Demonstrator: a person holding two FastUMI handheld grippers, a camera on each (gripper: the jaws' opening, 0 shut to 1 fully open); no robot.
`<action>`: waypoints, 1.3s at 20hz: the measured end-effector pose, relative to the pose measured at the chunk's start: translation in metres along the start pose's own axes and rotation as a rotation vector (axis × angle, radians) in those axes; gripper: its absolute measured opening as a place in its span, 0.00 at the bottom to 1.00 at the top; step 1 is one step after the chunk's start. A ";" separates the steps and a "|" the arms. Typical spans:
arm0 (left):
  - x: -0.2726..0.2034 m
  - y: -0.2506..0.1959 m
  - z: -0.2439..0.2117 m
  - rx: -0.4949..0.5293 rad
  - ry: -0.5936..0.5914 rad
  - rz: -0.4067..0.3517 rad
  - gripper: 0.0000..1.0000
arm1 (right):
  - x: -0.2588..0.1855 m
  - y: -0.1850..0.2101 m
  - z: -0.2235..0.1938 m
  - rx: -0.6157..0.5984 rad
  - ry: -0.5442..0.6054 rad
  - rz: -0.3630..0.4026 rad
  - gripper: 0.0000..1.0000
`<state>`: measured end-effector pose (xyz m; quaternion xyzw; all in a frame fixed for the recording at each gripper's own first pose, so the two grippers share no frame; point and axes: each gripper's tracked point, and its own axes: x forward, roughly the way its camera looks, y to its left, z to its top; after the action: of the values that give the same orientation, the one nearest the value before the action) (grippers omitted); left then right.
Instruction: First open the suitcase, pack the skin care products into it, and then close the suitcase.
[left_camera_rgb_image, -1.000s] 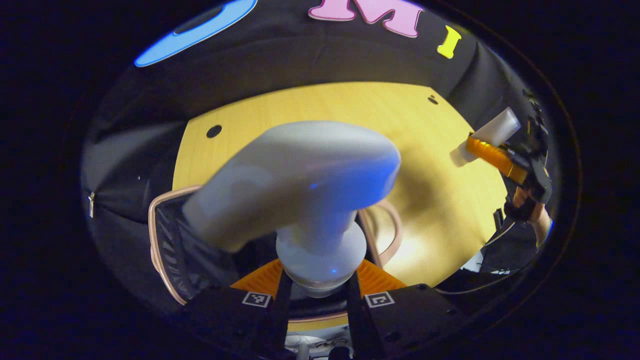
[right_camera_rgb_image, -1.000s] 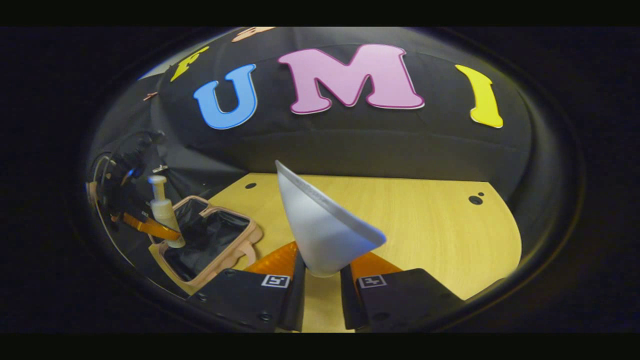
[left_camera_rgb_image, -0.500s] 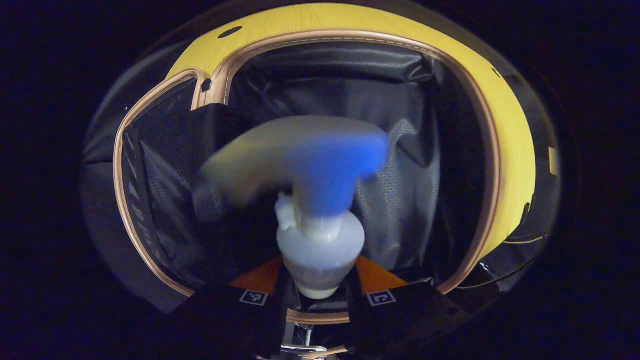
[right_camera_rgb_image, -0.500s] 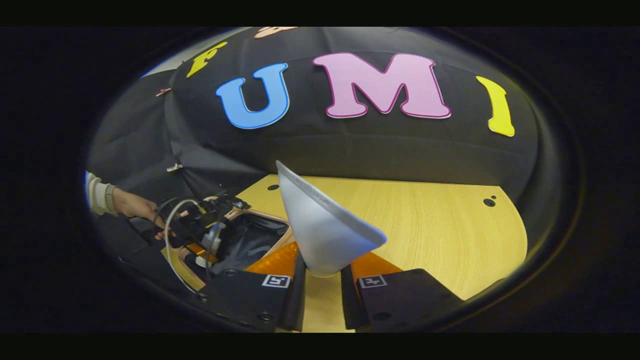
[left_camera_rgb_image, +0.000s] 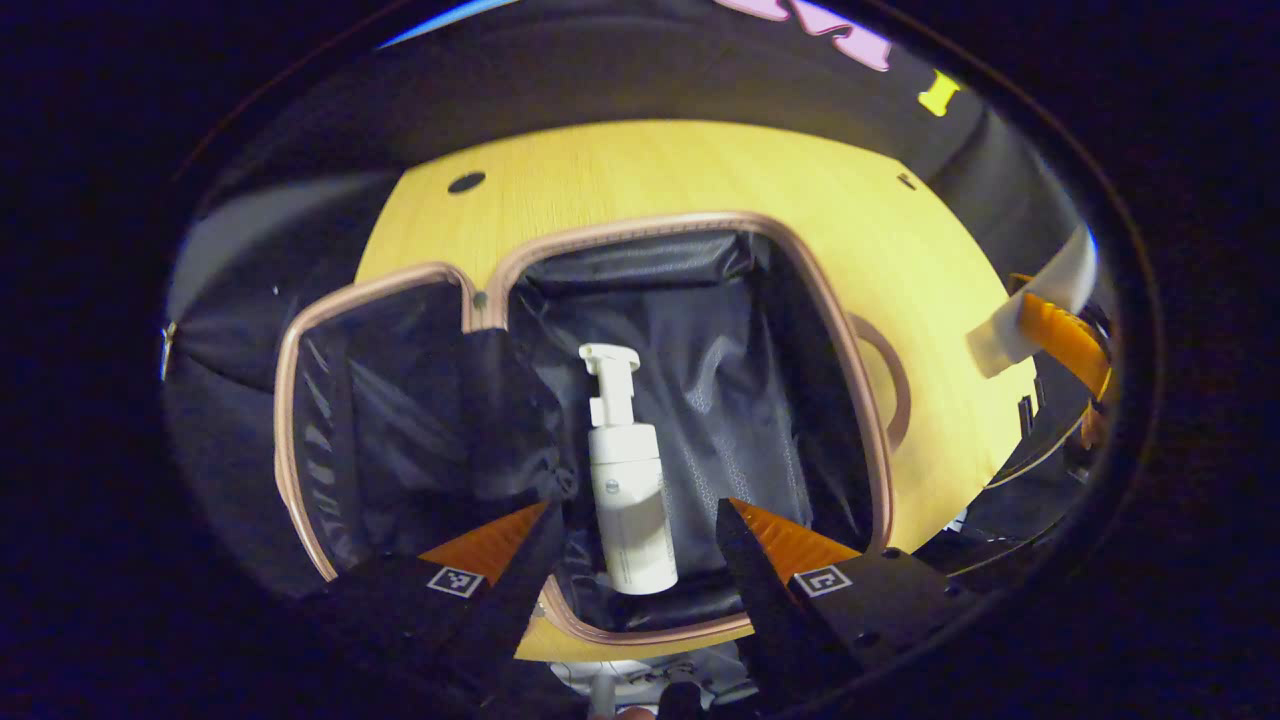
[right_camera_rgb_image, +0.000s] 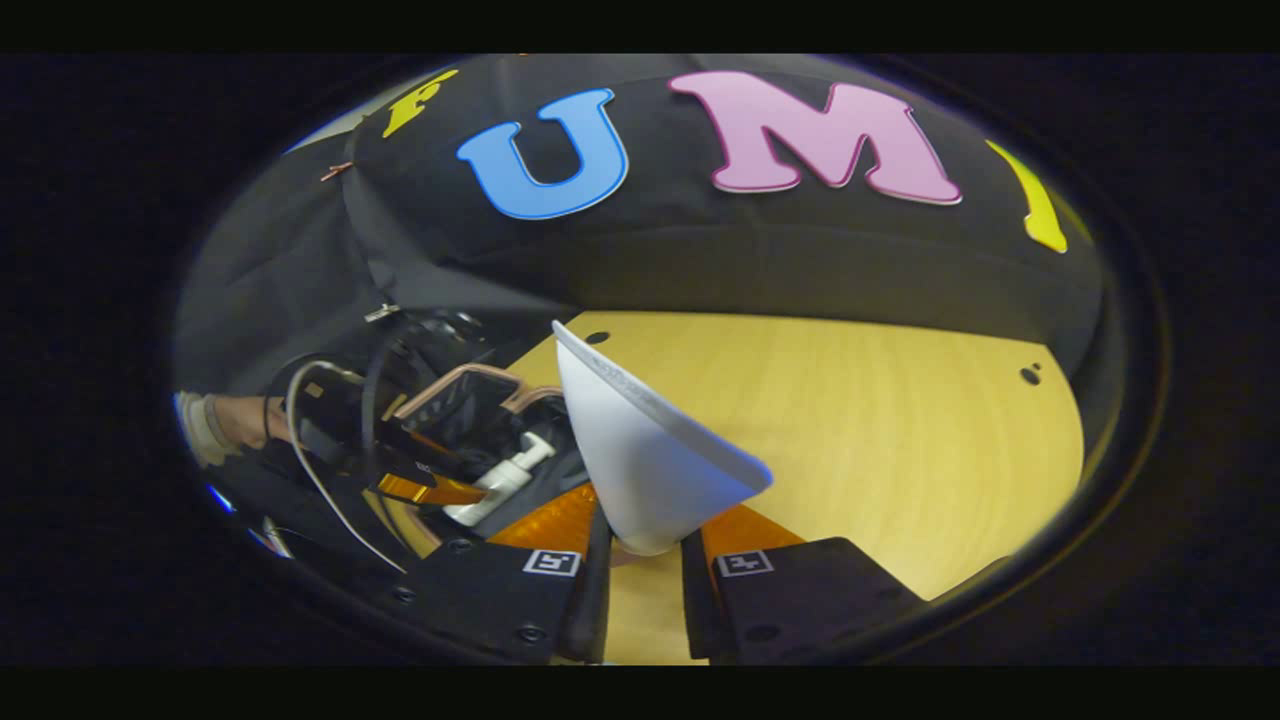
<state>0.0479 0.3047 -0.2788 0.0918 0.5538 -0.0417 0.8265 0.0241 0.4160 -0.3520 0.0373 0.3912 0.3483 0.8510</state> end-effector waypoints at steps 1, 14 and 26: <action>-0.017 0.003 -0.001 -0.016 -0.063 0.002 0.96 | 0.009 0.013 -0.007 0.019 0.041 0.031 0.28; -0.132 0.147 -0.145 -0.532 -0.211 0.227 0.97 | 0.142 0.083 -0.134 0.421 0.676 -0.090 0.35; -0.138 0.263 -0.112 -0.642 -0.311 0.338 0.97 | 0.097 0.105 -0.067 0.246 0.349 0.039 0.90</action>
<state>-0.0614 0.5803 -0.1653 -0.0889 0.3840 0.2569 0.8824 -0.0374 0.5410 -0.4248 0.0875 0.5713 0.3154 0.7526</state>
